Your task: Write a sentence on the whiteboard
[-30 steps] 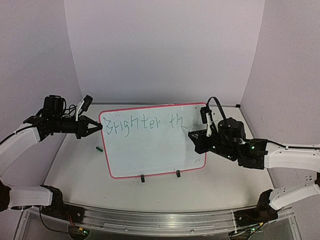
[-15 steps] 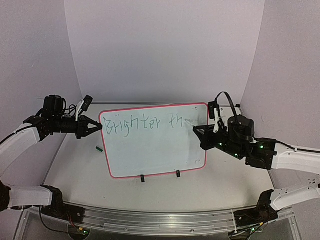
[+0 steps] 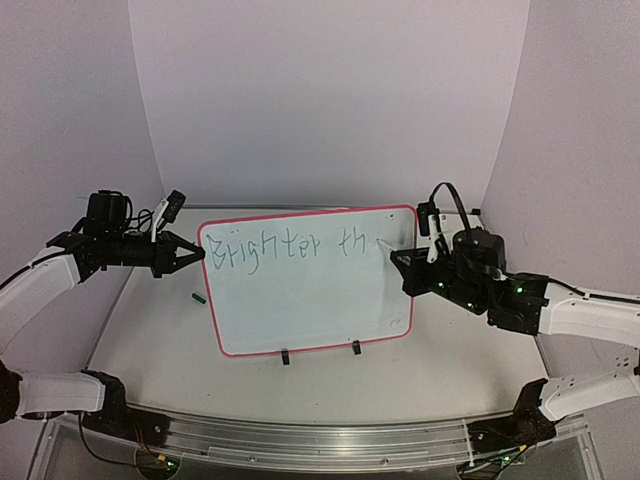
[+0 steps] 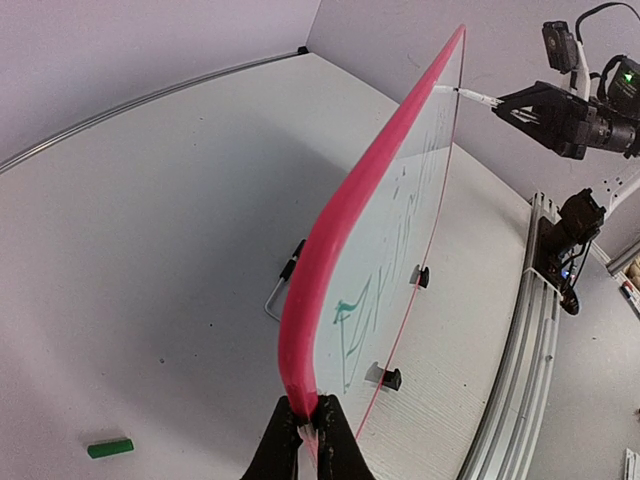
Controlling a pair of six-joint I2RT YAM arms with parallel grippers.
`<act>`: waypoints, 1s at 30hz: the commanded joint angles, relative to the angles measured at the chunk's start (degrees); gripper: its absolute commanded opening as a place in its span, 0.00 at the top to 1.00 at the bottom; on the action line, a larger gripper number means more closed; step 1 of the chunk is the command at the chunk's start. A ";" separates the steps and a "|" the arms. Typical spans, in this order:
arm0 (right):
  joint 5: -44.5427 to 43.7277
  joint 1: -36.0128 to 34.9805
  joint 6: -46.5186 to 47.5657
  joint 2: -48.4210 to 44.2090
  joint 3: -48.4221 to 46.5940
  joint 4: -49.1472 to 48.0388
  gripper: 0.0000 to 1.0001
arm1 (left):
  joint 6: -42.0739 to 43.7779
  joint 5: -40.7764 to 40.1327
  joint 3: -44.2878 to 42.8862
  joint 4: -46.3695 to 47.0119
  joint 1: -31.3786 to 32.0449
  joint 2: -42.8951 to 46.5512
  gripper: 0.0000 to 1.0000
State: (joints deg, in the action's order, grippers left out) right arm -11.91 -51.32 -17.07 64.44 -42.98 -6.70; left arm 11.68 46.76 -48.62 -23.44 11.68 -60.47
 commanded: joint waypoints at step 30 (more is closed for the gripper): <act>4.28 1.02 -1.57 0.73 0.35 -1.53 1.00 | 1.94 -1.54 0.15 -3.54 1.41 -2.03 1.00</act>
State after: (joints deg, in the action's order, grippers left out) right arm -6.33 -50.50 -17.38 66.73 -43.08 -8.09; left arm 11.53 46.76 -48.64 -23.00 11.68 -60.86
